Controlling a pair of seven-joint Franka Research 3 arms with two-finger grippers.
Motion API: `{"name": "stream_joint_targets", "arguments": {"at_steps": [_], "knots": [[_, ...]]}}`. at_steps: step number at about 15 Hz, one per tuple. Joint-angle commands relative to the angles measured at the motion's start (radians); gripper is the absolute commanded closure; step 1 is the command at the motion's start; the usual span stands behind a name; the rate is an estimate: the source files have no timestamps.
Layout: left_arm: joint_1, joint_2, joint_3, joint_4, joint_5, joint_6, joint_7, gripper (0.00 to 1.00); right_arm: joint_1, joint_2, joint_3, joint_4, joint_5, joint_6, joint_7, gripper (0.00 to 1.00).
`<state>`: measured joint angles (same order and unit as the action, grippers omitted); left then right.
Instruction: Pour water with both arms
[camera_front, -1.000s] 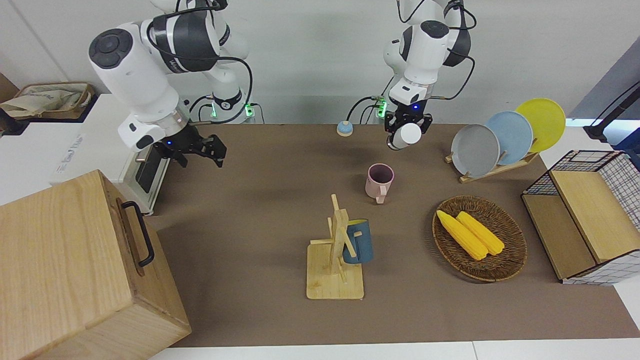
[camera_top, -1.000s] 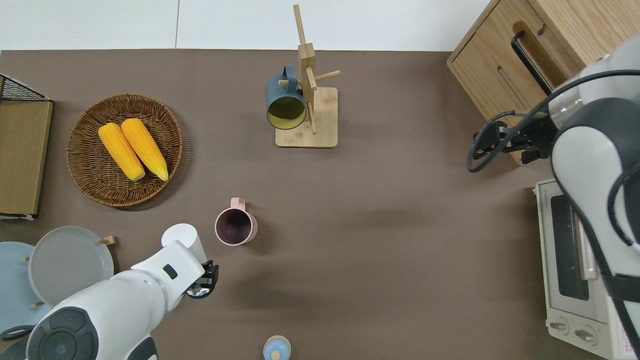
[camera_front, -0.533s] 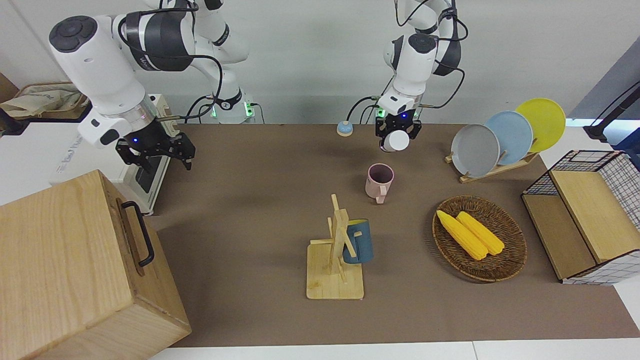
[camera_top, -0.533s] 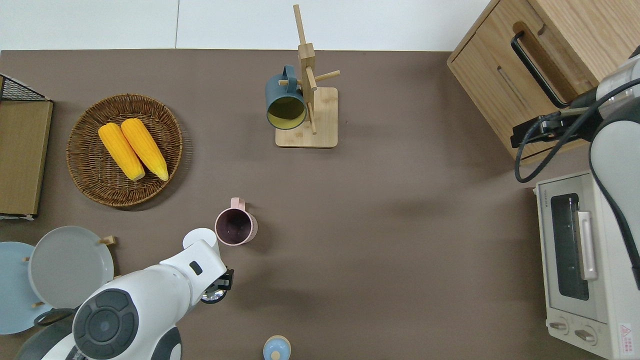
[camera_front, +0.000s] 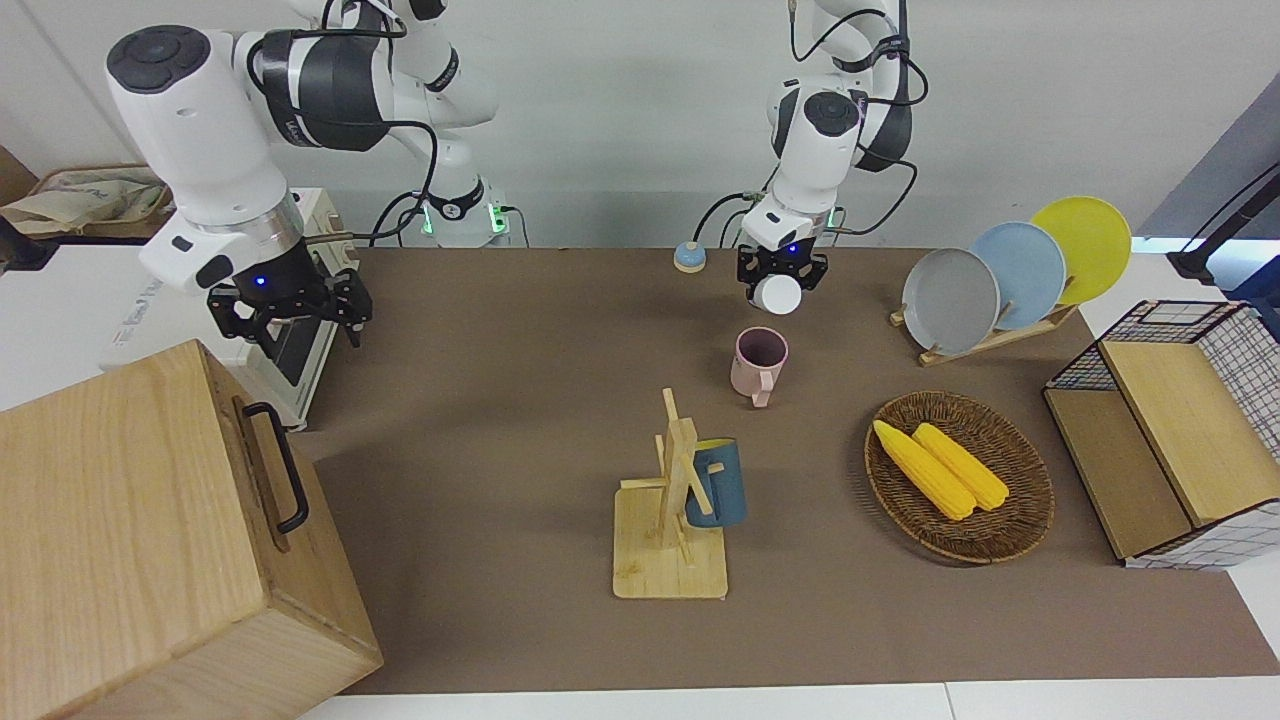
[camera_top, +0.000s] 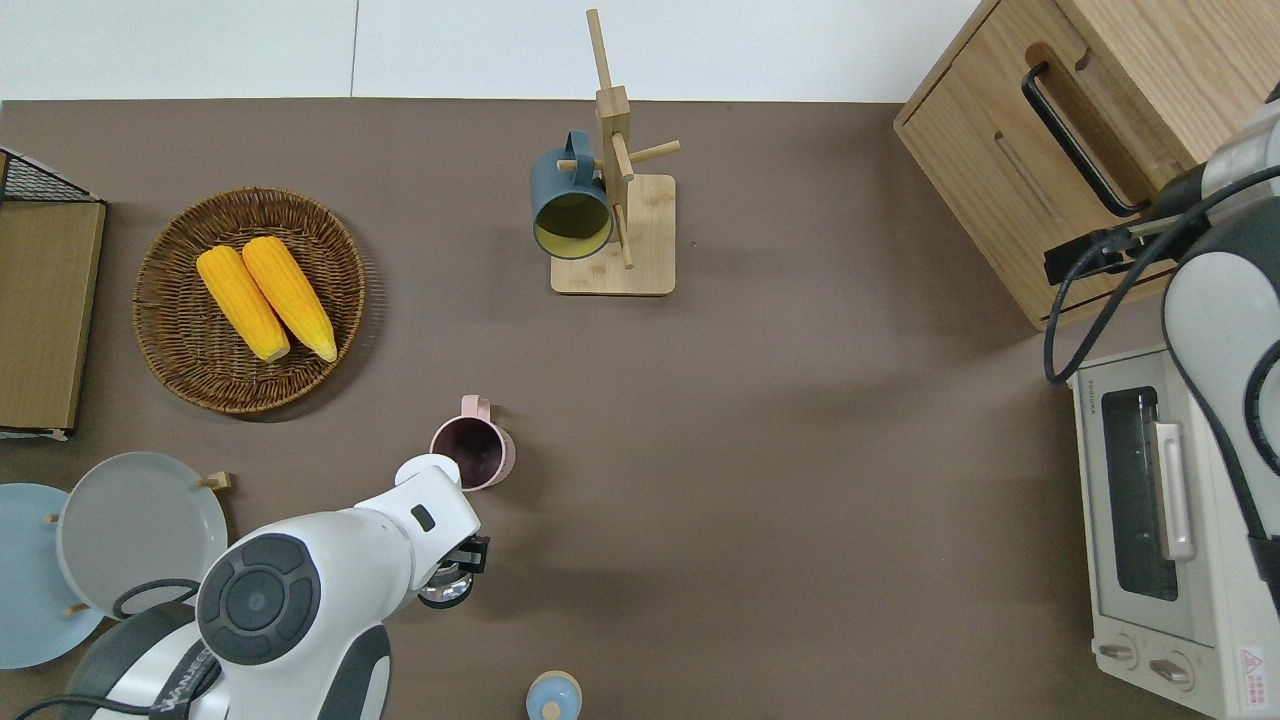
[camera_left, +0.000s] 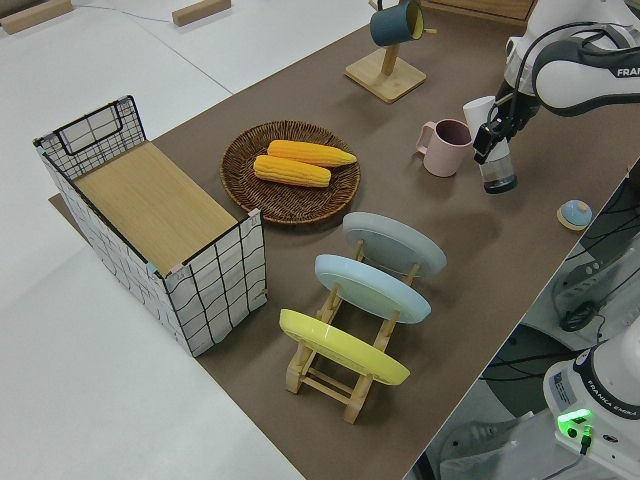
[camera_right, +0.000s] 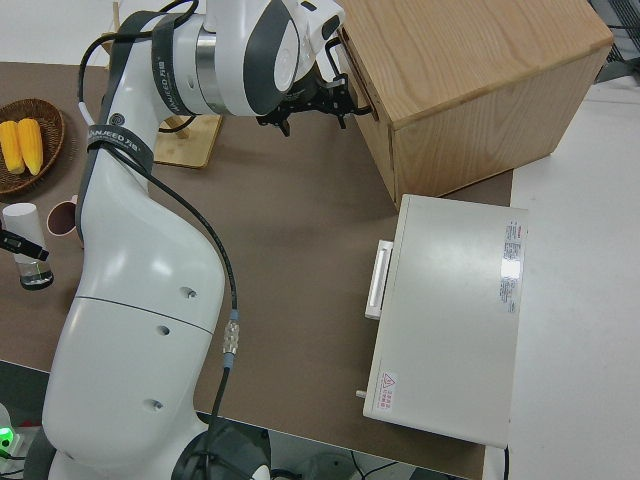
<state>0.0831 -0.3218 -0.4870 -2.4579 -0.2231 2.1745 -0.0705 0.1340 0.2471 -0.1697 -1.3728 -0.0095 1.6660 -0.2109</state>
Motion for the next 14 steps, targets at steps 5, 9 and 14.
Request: {"name": "stream_joint_targets", "arguments": {"at_steps": [5, 9, 14], "knots": [[0.007, 0.107, 0.007, 0.122, 0.054, -0.137, -0.02, 1.0, -0.013, -0.025, 0.024, -0.023, -0.001, -0.012, -0.019, 0.011], [0.01, 0.159, 0.008, 0.167, 0.094, -0.194, -0.035, 1.0, -0.014, -0.031, 0.024, -0.019, -0.001, -0.012, -0.019, 0.011], [0.01, 0.262, 0.016, 0.298, 0.149, -0.311, -0.063, 1.0, -0.004, -0.058, 0.027, -0.019, -0.001, -0.012, -0.019, 0.011]]}}
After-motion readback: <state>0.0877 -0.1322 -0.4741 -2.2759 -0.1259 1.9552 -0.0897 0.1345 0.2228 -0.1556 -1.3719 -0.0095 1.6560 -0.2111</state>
